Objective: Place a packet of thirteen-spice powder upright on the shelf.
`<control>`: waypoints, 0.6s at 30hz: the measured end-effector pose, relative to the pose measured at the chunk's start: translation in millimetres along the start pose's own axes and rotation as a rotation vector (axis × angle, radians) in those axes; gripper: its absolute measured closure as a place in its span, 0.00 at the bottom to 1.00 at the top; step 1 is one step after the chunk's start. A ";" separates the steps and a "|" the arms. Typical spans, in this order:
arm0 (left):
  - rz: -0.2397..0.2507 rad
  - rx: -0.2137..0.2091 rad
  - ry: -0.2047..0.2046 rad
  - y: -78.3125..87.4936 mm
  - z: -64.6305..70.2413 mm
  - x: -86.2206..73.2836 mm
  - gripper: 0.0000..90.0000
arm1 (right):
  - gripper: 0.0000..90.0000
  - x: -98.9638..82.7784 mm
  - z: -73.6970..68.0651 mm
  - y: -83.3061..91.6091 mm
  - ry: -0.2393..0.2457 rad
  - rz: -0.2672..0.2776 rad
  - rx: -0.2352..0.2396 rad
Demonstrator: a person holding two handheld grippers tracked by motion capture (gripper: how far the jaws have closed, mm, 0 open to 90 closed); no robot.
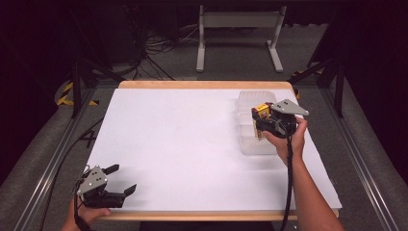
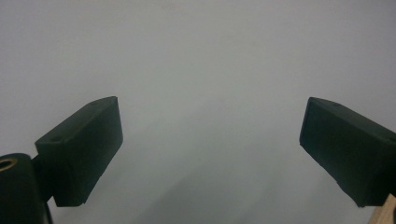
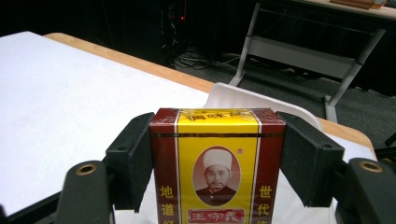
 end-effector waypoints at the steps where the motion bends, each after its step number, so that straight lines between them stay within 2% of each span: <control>1: -0.002 -0.001 -0.001 0.1 0.1 -0.1 0.07 | 0.36 -0.8 0.2 0.3 0.001 -0.001 0.000; 18: 0.003 0.004 0.000 0.8 -0.3 0.3 0.07 | 0.36 -13.7 2.1 7.6 0.025 -0.050 0.020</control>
Point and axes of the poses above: each handheld gripper's, and its own axes: y roughly backward along the jaws, x roughly out of its top, z roughly to its right, the point moved 7 cm from there along -y, roughly forward along the jaws, and after that the axes turned 5 degrees about -x, right-handed, at the moved point
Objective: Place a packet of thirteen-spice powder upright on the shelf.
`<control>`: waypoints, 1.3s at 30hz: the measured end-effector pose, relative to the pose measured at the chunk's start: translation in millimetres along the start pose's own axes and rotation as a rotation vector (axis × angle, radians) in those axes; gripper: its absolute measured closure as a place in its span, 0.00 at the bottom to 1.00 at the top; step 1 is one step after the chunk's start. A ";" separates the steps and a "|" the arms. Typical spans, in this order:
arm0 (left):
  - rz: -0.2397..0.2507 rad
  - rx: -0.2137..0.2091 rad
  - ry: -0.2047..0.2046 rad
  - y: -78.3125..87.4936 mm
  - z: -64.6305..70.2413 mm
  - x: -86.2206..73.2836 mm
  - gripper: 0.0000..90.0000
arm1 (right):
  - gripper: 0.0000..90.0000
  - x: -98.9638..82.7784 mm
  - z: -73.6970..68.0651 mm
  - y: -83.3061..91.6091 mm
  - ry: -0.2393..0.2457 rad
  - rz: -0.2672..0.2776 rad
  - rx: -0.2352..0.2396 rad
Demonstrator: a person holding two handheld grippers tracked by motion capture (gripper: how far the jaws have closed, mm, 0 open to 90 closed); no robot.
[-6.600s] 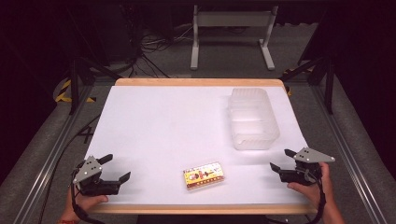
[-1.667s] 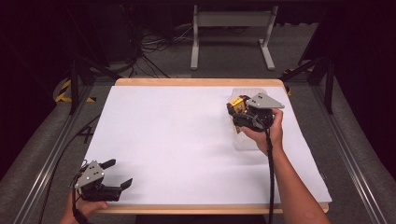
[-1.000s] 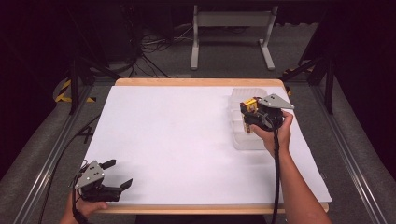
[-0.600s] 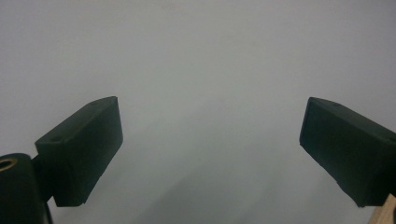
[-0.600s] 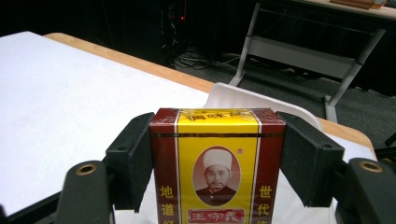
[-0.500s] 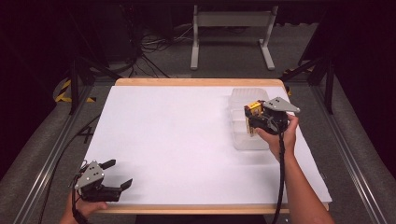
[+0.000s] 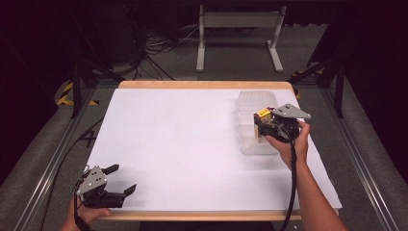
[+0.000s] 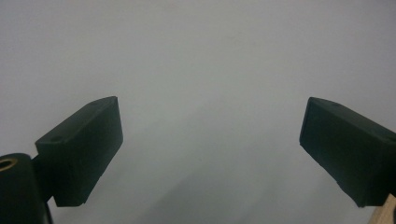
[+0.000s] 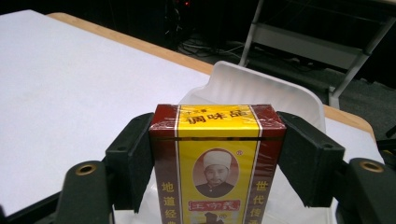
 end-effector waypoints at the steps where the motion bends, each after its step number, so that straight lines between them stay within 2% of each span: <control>1: 0.000 0.001 0.000 0.0 -0.1 0.0 0.07 | 0.36 -0.5 -0.1 0.5 0.002 -0.003 0.000; 8: 0.002 0.003 -0.002 0.4 -0.3 0.3 0.07 | 0.36 -2.8 0.0 2.8 0.017 -0.016 0.006; 17: 0.002 0.003 0.000 0.5 -0.4 0.2 0.07 | 0.36 -14.5 0.5 3.5 0.040 -0.047 0.011; 25: 0.002 0.003 0.000 0.9 -0.2 0.1 0.07 | 0.35 -18.1 1.8 7.9 0.049 -0.046 0.014; 39: 0.002 0.004 0.000 0.7 -0.3 -0.1 0.07 | 0.29 -22.6 11.6 13.8 0.042 -0.060 0.012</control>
Point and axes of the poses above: each handheld gripper's, and its own axes: y roughly backward along the jaws, x roughly out of its top, z roughly to its right, the point moved 7 cm from there along -y, roughly forward along the jaws, and after that the axes turned 5 degrees about -x, right-handed, at the moved point
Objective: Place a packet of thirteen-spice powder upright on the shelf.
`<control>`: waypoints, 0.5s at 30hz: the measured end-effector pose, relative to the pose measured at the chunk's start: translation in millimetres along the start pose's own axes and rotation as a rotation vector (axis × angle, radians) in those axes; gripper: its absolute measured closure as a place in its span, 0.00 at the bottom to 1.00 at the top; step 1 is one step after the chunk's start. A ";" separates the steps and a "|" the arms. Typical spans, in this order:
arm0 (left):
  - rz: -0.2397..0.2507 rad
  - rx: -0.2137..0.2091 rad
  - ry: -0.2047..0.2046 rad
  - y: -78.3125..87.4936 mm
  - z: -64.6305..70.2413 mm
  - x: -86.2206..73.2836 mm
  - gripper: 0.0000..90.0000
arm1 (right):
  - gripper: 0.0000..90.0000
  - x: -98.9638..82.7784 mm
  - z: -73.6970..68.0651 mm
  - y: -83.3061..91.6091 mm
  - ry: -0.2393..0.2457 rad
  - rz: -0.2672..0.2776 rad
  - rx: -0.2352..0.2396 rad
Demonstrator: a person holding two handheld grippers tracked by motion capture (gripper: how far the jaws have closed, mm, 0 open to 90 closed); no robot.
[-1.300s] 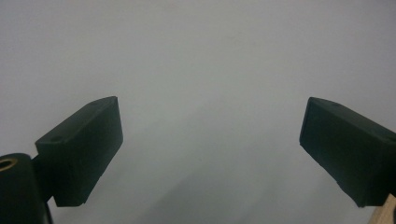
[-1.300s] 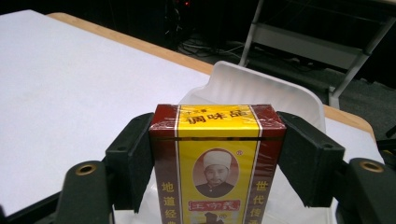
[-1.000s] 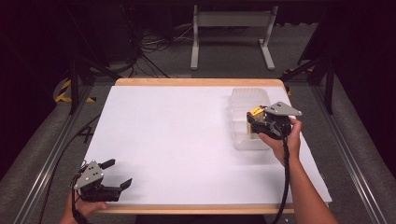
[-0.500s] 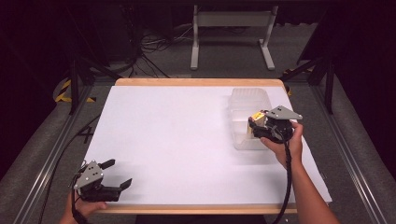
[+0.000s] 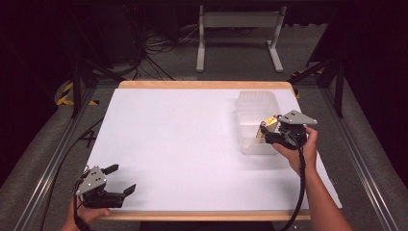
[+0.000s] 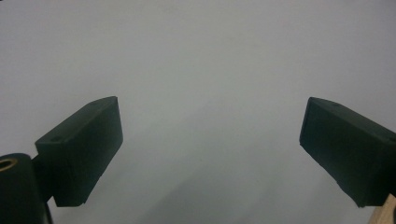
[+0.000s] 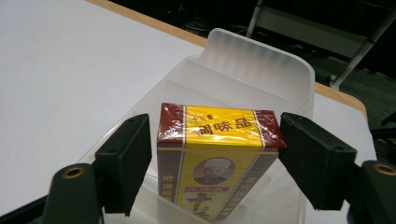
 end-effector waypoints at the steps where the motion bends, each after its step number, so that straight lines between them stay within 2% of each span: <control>1: -0.001 -0.001 0.001 0.2 0.0 0.0 0.07 | 0.28 0.0 0.6 0.2 0.003 0.000 -0.003; 8: 0.000 -0.001 0.001 0.2 0.0 -0.1 0.07 | 0.25 -0.1 -1.1 2.2 0.027 -0.004 0.017; 15: -0.003 0.000 -0.001 0.4 0.0 -0.3 0.07 | 0.23 -1.1 -2.3 4.6 0.041 -0.016 0.017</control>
Point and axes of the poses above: each handheld gripper's, and its own axes: y roughly backward along the jaws, x roughly out of its top, z roughly to its right, the point moved 7 cm from there along -y, roughly forward along the jaws, and after that the axes turned 5 degrees about -x, right-handed, at the moved point
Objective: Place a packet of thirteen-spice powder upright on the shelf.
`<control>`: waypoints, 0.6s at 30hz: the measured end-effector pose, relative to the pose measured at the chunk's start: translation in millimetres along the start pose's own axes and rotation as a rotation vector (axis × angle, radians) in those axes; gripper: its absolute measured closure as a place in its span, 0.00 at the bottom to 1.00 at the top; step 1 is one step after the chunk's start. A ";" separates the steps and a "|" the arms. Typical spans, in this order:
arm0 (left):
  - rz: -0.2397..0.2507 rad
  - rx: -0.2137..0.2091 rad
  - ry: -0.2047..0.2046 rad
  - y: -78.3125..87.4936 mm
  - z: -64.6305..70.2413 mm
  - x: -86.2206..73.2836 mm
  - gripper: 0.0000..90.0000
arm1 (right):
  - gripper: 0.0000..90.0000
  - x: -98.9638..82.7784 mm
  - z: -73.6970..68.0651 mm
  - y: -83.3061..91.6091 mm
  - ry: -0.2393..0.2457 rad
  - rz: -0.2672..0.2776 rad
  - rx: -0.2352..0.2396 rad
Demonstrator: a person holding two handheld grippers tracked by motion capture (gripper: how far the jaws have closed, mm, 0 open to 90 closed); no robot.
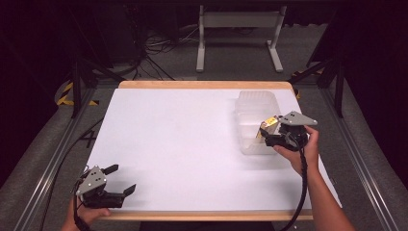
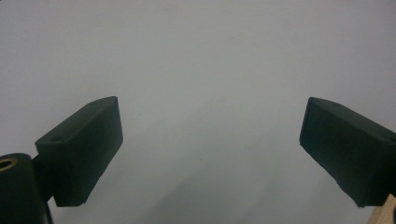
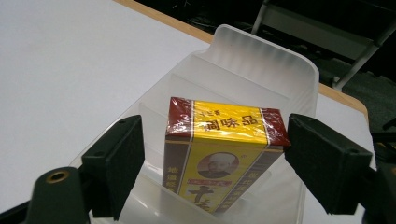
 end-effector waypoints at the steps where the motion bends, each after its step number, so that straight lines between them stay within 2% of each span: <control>1: 0.000 0.000 0.000 0.0 0.0 0.0 0.07 | 0.23 0.0 0.0 0.0 0.000 0.000 0.000; 10: 0.001 0.000 0.001 -0.1 0.2 0.0 0.07 | 0.22 0.0 -1.4 7.4 0.018 0.000 -0.001; 18: -0.002 -0.002 -0.002 -0.5 0.6 0.1 0.08 | 0.21 0.1 -5.6 15.1 0.054 -0.002 0.003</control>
Point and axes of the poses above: each handheld gripper's, and its own axes: y roughly backward along the jaws, x roughly out of its top, z roughly to its right, the point moved 7 cm from there along -y, roughly forward along the jaws, and after that the axes turned 5 degrees about -x, right-handed, at the moved point
